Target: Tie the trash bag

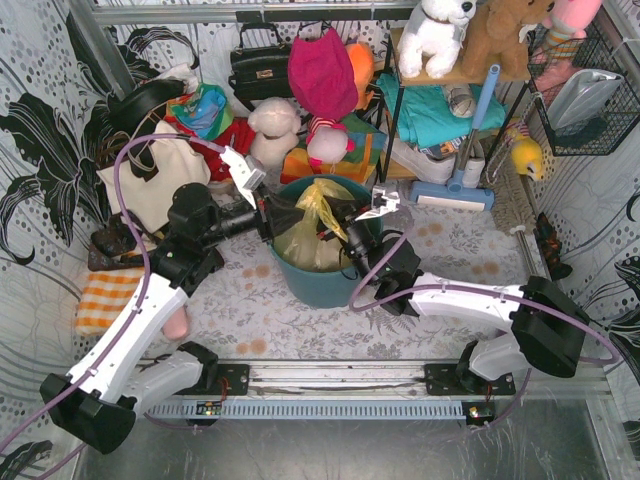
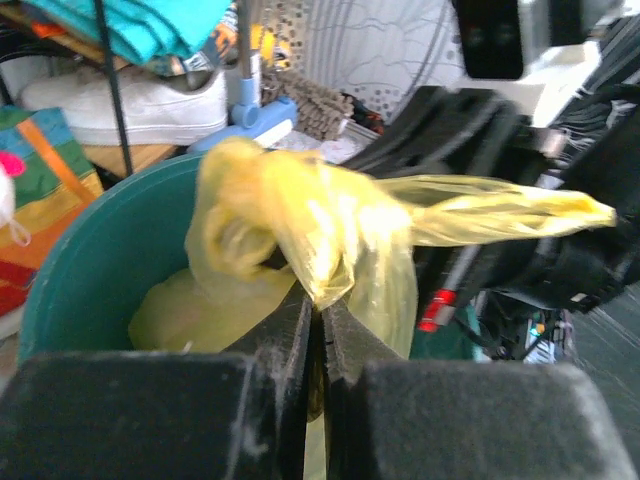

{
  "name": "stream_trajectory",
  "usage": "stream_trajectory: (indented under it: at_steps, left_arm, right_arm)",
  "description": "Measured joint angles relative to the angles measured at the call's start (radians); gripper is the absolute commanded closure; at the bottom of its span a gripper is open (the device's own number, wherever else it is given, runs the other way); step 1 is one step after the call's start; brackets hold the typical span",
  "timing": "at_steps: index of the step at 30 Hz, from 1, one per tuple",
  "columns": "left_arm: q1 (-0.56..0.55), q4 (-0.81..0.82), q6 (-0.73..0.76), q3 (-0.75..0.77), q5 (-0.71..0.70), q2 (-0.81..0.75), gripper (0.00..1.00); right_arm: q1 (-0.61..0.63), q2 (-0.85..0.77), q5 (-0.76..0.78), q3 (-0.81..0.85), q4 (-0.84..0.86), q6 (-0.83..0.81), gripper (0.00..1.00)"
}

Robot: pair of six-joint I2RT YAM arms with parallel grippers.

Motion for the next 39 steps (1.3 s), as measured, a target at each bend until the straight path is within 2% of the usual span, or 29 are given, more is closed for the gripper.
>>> stream_trajectory:
  at_steps: [5,10,20,26,28,32,39]
  left_arm:
    - [0.000,0.017,-0.018,0.005,0.106,-0.014,0.89]
    - [0.000,0.030,-0.038,0.005,0.170,-0.011,0.84]
    - [0.004,0.081,-0.076,-0.019,0.196,0.009,0.67]
    - [0.002,0.117,-0.080,-0.040,0.171,-0.013,0.57]
    - [-0.001,0.113,-0.078,-0.043,0.154,-0.021,0.50]
    - [-0.004,0.077,-0.065,-0.046,0.077,-0.049,0.42]
    - [-0.004,-0.023,-0.062,-0.080,-0.041,-0.165,0.38]
  right_arm:
    - [0.001,0.043,0.064,0.029,0.005,-0.049,1.00]
    - [0.003,0.064,0.113,0.053,0.017,-0.082,1.00]
    - [-0.005,0.072,0.019,0.066,0.049,-0.051,1.00]
    - [-0.008,0.076,-0.061,0.062,0.057,0.018,1.00]
    - [-0.008,0.077,-0.080,0.051,0.072,0.039,1.00]
    - [-0.007,0.076,-0.107,0.031,0.089,0.063,1.00]
    - [-0.001,0.056,-0.133,0.028,0.141,0.080,1.00]
